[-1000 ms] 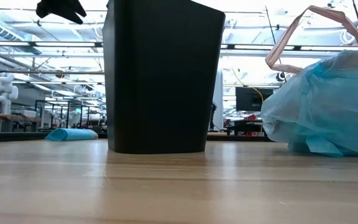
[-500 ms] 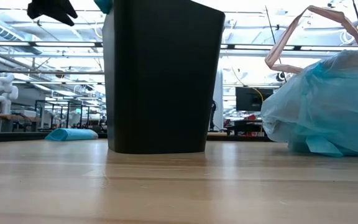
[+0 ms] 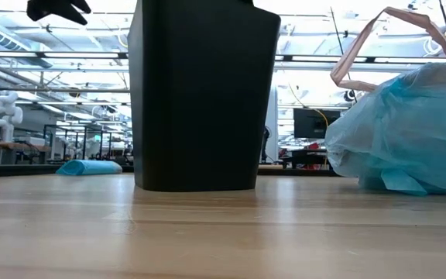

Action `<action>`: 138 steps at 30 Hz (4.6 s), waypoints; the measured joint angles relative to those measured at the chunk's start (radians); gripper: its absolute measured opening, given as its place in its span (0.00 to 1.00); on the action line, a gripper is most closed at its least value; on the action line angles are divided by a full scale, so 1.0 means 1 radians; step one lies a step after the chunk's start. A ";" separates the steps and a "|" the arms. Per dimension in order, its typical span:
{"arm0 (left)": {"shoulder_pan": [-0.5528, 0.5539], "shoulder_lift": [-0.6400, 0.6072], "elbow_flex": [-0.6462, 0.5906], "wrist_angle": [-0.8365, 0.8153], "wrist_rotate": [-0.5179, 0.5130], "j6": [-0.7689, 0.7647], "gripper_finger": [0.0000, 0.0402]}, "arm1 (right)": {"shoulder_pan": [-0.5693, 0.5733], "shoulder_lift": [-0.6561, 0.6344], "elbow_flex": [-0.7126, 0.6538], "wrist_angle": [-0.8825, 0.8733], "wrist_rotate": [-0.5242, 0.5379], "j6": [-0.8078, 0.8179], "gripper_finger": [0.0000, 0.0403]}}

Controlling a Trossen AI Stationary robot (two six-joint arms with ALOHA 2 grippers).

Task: Place trash/remove bag and relplace
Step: Insert a new blue trash bag into the trash bin

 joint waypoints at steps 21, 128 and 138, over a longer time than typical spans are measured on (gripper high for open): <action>-0.003 0.105 -0.057 0.427 0.224 -0.027 0.38 | -0.062 0.010 -0.005 0.092 -0.129 0.079 0.23; -0.051 0.392 -0.056 0.793 0.328 -0.105 0.00 | -0.018 -0.370 0.085 -0.572 -0.122 0.101 0.02; -0.051 0.392 -0.056 0.780 0.328 -0.106 0.00 | -0.012 -0.049 0.570 -0.946 -0.169 -0.005 0.00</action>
